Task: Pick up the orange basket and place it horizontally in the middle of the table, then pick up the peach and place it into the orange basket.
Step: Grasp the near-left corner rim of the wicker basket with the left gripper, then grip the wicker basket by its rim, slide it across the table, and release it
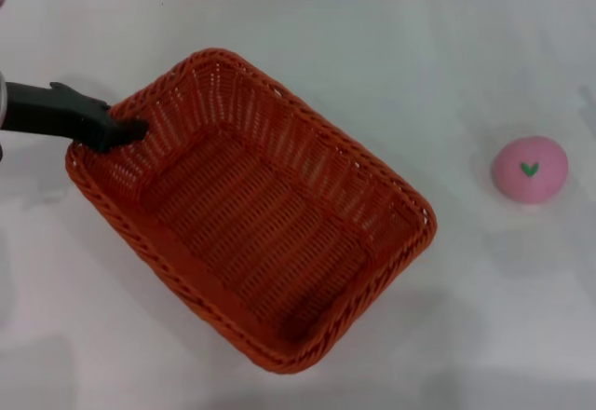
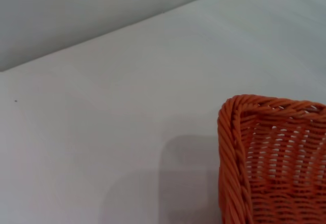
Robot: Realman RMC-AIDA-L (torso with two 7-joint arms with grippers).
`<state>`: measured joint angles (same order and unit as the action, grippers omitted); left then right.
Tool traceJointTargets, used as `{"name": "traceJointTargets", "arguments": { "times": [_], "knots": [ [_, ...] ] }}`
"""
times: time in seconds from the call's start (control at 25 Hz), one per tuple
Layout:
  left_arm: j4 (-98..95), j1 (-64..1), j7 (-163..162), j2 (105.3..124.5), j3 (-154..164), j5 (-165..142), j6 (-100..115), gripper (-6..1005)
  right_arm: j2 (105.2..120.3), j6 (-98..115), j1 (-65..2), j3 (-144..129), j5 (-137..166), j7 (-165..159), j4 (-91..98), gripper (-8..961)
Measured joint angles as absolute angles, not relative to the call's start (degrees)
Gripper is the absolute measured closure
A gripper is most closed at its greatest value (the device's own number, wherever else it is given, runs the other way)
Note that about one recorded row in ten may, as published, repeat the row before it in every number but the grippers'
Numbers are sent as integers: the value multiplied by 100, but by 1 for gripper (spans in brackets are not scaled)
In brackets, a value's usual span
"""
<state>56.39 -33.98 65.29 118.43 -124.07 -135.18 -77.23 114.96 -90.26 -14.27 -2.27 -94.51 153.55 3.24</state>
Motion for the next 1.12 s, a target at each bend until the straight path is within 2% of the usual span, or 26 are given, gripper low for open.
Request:
{"name": "traceJointTargets", "arguments": {
  "times": [0.52,1.12],
  "knots": [
    [6363,-3306,5057,11870,-12411,-13050,-8246,816,11503,-8975,-1476,-209,-9620,15353,325,213],
    [6429,-3426,3182,11873,-12425,-12920,-7764,787,11496,-8686,-1449,-159,-10210,15337,335,219]
  ]
}}
